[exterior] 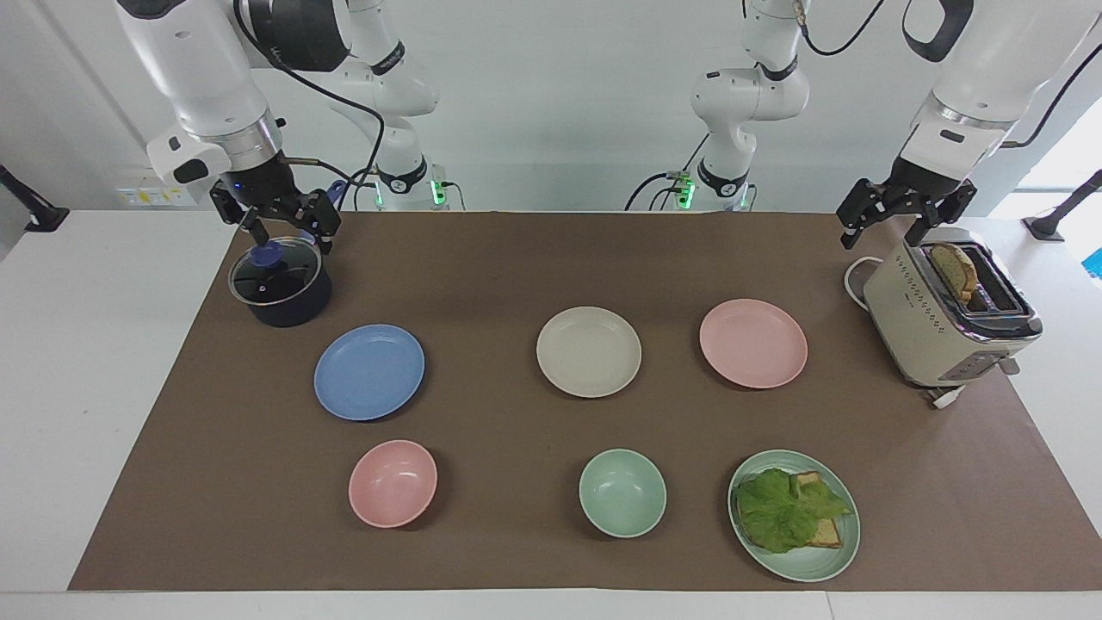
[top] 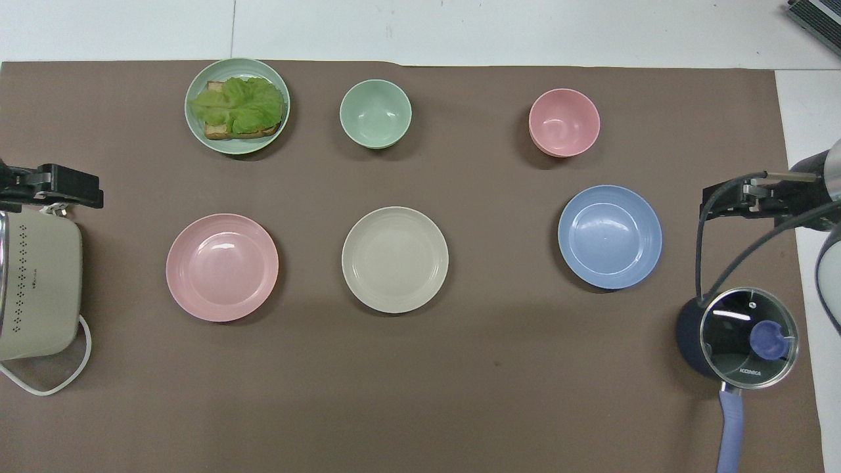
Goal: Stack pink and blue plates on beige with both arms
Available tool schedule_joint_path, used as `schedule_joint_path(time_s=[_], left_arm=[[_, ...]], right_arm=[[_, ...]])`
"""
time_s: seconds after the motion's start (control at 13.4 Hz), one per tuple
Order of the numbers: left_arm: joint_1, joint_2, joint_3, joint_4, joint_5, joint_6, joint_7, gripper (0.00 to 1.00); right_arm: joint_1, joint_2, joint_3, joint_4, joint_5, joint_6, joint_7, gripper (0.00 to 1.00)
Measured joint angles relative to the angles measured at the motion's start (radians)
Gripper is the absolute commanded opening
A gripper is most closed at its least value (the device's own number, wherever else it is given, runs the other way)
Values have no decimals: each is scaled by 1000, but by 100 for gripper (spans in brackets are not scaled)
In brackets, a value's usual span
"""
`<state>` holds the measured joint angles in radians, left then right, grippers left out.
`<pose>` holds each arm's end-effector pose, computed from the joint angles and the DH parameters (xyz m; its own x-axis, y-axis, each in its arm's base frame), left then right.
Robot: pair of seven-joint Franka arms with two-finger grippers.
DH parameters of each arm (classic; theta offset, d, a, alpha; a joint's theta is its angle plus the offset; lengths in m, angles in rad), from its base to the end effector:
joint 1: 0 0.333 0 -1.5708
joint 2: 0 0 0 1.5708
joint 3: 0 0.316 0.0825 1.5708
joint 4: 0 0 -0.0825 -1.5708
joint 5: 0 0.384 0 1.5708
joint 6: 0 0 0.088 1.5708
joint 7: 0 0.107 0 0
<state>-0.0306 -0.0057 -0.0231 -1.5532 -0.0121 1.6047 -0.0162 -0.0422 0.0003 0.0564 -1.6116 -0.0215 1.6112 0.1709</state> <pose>0.5558 -0.0312 0.6391 0.9977 -0.0370 0.0570 -0.0378 -0.9992 0.0129 0.5576 0.0057 0.6086 0.9879 -0.1552 0.0030 -0.1552 -0.9877 0.0213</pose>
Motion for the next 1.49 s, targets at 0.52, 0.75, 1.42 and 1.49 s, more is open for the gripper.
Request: schedule_joint_path(time_s=[0.52, 0.75, 1.42, 1.49], left_arm=[[1, 0, 2, 0, -5, -6, 37, 100], [1, 0, 2, 0, -5, -6, 37, 100], [1, -5, 5, -14, -5, -10, 38, 100], [2, -8, 6, -25, -5, -10, 38, 100]], right_arm=[[0, 0, 0, 0, 0, 0, 0, 100], [0, 0, 0, 0, 0, 0, 0, 100], [-2, 0, -2, 0, 0, 0, 0, 100], [-4, 0, -3, 0, 0, 0, 0, 100]])
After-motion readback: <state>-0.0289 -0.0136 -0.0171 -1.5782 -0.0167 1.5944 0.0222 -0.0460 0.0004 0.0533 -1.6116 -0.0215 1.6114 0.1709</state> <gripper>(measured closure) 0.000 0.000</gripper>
